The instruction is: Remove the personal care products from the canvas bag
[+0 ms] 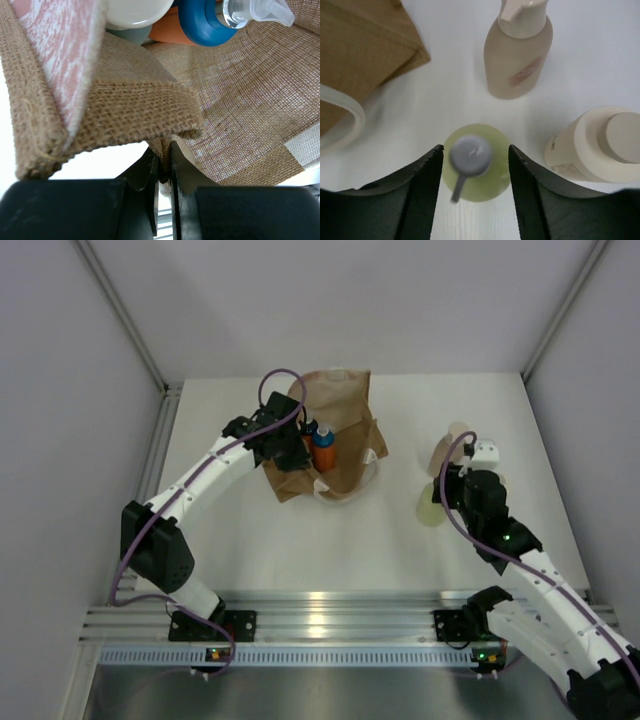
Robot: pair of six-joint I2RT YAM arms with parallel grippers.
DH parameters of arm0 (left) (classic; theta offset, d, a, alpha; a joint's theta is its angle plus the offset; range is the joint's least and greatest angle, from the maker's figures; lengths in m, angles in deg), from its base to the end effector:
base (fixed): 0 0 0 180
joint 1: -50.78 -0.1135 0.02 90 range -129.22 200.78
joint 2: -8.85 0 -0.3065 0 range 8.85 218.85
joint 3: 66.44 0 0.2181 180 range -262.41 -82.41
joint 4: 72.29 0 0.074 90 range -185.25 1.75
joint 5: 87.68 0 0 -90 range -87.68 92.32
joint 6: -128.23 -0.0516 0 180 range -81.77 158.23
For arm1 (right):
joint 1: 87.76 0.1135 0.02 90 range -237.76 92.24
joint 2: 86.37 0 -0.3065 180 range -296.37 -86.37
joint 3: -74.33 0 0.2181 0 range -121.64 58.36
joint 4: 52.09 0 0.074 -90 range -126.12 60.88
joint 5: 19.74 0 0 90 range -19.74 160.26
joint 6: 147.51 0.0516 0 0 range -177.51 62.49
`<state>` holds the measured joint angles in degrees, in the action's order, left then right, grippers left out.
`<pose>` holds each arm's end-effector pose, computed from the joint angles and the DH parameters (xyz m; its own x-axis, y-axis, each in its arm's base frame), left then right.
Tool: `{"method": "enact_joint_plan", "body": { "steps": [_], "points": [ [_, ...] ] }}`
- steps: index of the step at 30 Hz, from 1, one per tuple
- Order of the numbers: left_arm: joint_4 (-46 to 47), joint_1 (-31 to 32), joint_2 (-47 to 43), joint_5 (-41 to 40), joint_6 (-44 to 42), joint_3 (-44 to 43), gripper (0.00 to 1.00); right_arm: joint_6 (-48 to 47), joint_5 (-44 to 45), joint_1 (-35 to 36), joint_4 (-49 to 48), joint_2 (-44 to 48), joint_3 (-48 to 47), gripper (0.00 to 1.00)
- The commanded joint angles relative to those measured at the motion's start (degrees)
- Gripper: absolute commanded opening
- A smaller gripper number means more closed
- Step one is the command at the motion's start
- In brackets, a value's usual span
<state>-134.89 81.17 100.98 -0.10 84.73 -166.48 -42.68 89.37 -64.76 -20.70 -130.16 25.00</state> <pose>0.2771 -0.1600 0.3473 -0.8359 -0.3499 -0.4229 -0.1772 0.9012 -0.3955 0.1229 0.0338 0.2931 -0.4131 0.0874 -0.9065 0.0080 0.9957 0.0924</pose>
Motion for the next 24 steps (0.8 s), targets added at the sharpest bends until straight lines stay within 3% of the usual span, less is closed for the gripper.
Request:
{"method": "enact_joint_plan", "body": {
  "steps": [1, 3, 8, 11, 16, 24],
  "points": [
    [-2.5, -0.6, 0.5, 0.22, -1.24, 1.63, 0.0, 0.03, 0.49, -0.59, -11.56, 3.36, -1.97, 0.59],
    [-2.5, -0.6, 0.59, 0.48, -1.24, 1.54, 0.0, -0.15, 0.4, -0.51, -11.03, 3.45, -2.58, 0.72],
    [-2.5, -0.77, 0.59, 0.22, -1.15, 1.54, 0.0, -1.38, -0.21, -0.59, -9.62, 3.01, -4.78, 0.78],
    [-2.59, -0.77, 0.32, 0.22, -1.24, 1.54, 0.0, -1.56, -5.47, -0.59, -8.57, 1.52, -7.93, 0.78],
    [-2.5, -1.04, -0.99, -1.35, -0.8, 1.54, 0.0, 1.25, -16.01, -0.42, -3.92, -7.34, -21.17, 0.72],
    [-2.5, -1.21, -3.37, -3.21, 1.05, 2.07, 0.0, 1.08, -18.5, 7.84, 3.99, -23.08, -39.39, 0.69]
  ]
}}
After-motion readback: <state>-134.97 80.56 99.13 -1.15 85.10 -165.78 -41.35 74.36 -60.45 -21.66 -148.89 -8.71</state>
